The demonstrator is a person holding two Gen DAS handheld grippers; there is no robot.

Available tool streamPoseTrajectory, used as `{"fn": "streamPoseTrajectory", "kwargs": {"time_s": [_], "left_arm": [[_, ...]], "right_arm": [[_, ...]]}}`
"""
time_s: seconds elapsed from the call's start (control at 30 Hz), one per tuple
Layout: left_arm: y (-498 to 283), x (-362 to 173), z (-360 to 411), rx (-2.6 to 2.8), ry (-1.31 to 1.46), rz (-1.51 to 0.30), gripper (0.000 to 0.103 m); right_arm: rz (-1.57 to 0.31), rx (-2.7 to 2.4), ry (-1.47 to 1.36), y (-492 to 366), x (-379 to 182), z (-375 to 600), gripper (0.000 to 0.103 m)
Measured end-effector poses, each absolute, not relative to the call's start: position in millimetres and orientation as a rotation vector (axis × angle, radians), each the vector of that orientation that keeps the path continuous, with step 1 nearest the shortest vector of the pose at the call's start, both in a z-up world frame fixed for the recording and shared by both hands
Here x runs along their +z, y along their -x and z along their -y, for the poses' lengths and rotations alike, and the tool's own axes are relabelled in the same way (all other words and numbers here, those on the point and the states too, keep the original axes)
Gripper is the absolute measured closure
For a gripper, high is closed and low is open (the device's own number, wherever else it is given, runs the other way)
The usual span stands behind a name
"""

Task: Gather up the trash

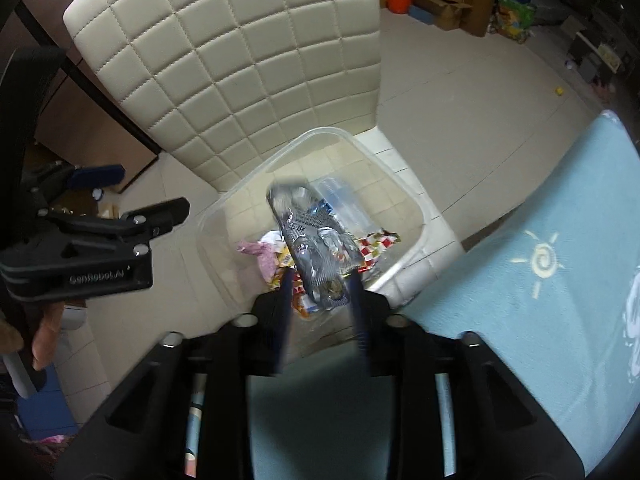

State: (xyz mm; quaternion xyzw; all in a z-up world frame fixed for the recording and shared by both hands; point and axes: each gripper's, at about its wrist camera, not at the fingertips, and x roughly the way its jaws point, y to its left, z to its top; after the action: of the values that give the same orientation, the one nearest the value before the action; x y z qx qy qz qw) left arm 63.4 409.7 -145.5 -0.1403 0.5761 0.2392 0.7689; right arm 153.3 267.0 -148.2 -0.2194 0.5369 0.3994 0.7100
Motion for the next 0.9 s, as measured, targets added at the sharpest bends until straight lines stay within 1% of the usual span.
{"fn": "streamPoseTrajectory", "kwargs": {"time_s": [0.03,0.17,0.2,0.23,0.27,0.47,0.77,0.9], "left_arm": [[-61.5,-144.9,-409.9,0.525,0.310,-1.251,0.014],[-56.6,-142.5,-406.8,0.515,0.326,-1.246,0.014],[-54.9,-140.3,-403.2,0.507,0.327,-1.239,0.014],[-53.9,-139.2,-399.6,0.500,0.325,-1.235,0.014],[-53.2,-137.8,-395.0,0.494,0.322,-1.233,0.014],[-51.6,-118.7,-352.3,0.417,0.314,-1.177,0.014],[-49.2,-51.9,-257.1,0.228,0.209,-1.004,0.014],[-41.8,-13.9,-219.2,0.169,0.194,-0.894,0.014]], "right_arm": [[-1.156,0.869,0.474,-153.1,-144.0,-264.0,0.018],[-1.148,0.844,0.462,-153.8,-138.0,-253.6,0.017],[-1.148,0.836,0.457,-153.8,-136.8,-249.2,0.015],[-1.149,0.810,0.443,-152.8,-134.7,-240.1,0.006],[-1.150,0.792,0.434,-153.0,-133.4,-234.5,0.003],[-1.163,0.647,0.342,-145.8,-110.2,-179.0,0.003],[-0.997,0.425,0.207,-107.4,-31.9,-72.7,0.003],[-0.898,0.298,0.153,-84.2,6.5,-23.5,0.003]]}}
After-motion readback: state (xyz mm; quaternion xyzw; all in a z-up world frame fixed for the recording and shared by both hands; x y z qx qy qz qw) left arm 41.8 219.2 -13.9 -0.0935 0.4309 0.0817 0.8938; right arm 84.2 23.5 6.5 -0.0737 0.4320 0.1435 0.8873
